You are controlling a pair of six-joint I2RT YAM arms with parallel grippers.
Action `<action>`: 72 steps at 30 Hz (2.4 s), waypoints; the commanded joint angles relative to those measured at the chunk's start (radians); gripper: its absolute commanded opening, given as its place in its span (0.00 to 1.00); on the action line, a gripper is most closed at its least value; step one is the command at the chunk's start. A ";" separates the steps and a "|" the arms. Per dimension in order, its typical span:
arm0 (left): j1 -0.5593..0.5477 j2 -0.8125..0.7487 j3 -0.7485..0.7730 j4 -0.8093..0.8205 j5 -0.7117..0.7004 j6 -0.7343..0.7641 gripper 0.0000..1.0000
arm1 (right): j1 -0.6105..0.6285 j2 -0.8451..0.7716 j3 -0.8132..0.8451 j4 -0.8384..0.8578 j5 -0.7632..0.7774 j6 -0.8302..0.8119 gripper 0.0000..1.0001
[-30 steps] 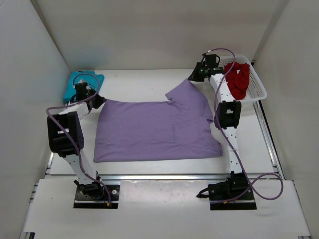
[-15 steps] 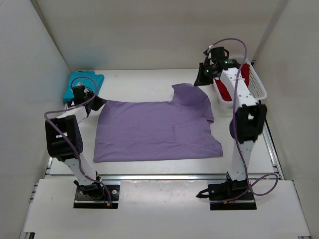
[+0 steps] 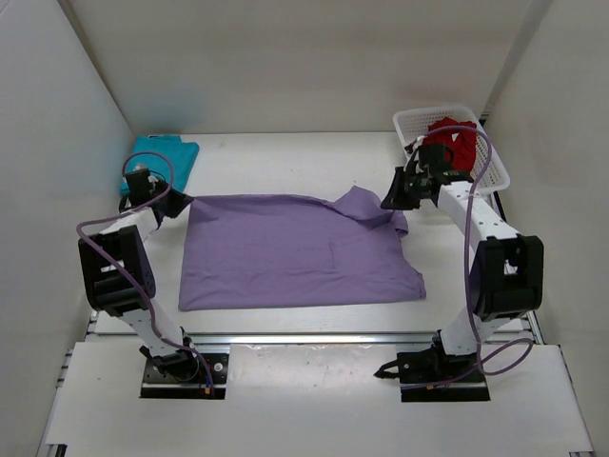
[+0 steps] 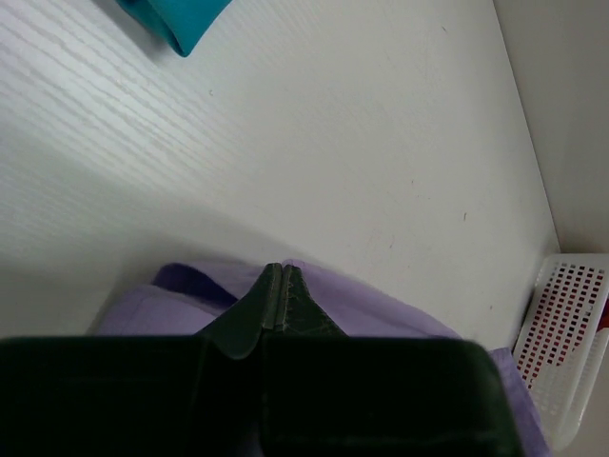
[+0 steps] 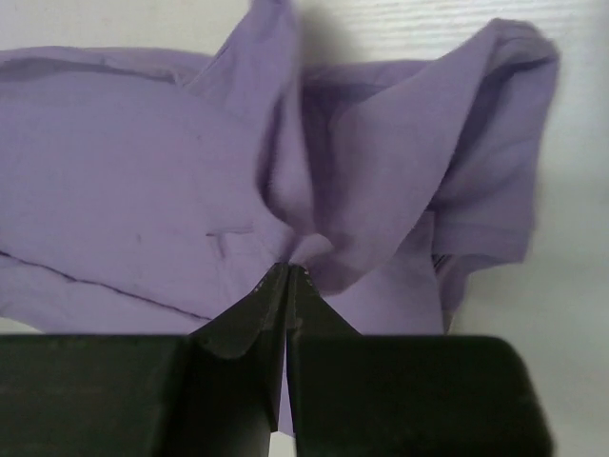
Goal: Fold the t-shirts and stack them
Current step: Fold the other side of the tshirt into a rectangle
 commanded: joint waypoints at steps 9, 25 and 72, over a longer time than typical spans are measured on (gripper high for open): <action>0.032 -0.294 -0.083 -0.074 -0.026 0.064 0.00 | -0.008 -0.417 -0.309 0.209 0.012 0.064 0.00; 0.058 -0.557 -0.387 -0.094 -0.023 0.112 0.00 | -0.057 -0.751 -0.648 0.215 0.018 0.109 0.00; -0.151 -0.712 -0.666 0.047 -0.182 0.054 0.26 | 0.184 -0.303 -0.662 0.626 0.078 0.083 0.39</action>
